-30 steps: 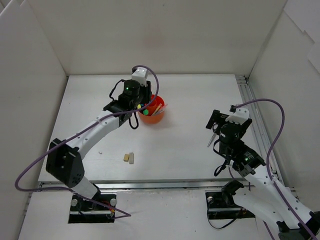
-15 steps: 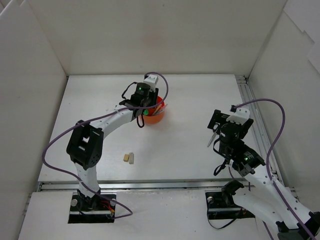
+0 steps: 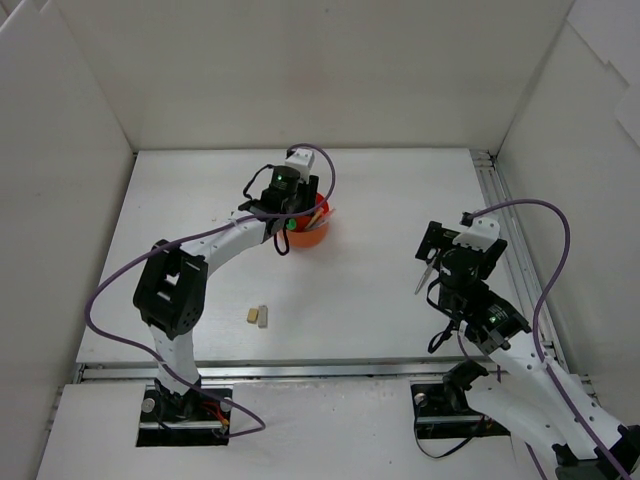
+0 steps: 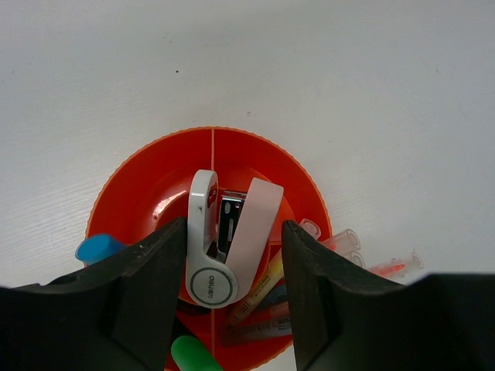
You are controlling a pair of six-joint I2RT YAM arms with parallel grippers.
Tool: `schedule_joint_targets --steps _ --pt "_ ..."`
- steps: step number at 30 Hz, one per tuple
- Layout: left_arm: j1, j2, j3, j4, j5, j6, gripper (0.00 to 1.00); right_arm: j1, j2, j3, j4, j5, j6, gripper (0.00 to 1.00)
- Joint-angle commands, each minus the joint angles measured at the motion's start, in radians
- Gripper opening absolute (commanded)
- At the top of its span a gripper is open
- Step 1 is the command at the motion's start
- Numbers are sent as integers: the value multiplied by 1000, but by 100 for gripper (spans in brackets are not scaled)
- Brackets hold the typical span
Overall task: Sort the stationery into containers
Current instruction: Place the stationery in the storage box.
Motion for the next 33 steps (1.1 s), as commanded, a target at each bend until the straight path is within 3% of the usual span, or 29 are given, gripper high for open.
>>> schedule_joint_targets --steps 1,12,21,33 --pt "7 -77 -3 70 -26 -29 47 -8 -11 0 43 32 3 98" --pt "7 -172 -83 74 -44 -46 44 -8 -13 -2 42 3 10 98" --pt "7 -143 -61 64 -43 -43 12 -12 -27 -9 14 9 9 98" --pt "7 -65 -32 1 -31 -78 0 -9 10 -5 14 30 3 98"
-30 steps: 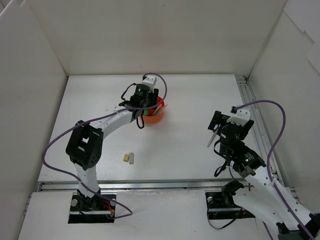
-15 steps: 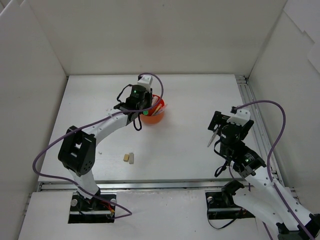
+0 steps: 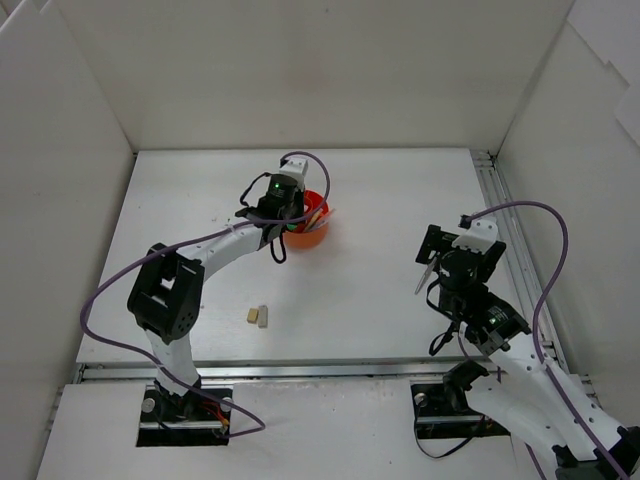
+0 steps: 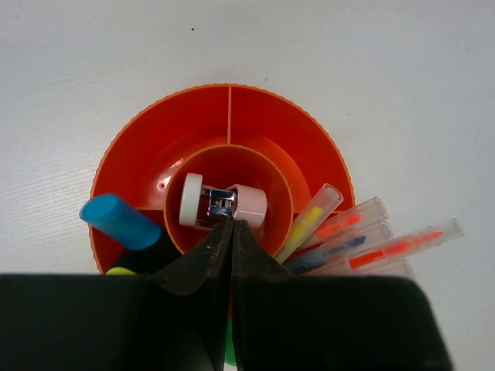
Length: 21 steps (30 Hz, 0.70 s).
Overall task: Sort the stationery into containers
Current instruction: Place the stationery in the storage box.
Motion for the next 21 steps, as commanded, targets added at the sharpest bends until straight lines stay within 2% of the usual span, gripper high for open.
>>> schedule_joint_targets --steps 1,7,12,13,16,18,19,20,21 --pt "7 -13 64 -4 7 -28 0 -5 27 12 45 47 2 98" --pt "7 -68 29 5 19 -39 0 -6 35 21 43 30 0 98" --pt "7 -162 52 2 100 9 13 -1 42 35 46 -44 -20 98" --pt "7 -179 56 -3 116 16 25 -6 45 36 46 -56 -26 98" --pt "-2 -258 53 -42 137 36 44 -8 64 49 49 -110 -38 98" --pt "-11 -344 27 -99 127 38 71 -5 70 53 48 -140 -38 98" --pt "-11 -378 4 -116 111 20 95 -5 73 53 48 -144 -37 98" --pt "-22 -442 -54 -133 75 1 100 -5 80 50 48 -142 -29 98" --pt "-22 -479 -85 -177 59 -15 100 -3 82 50 48 -141 -26 98"
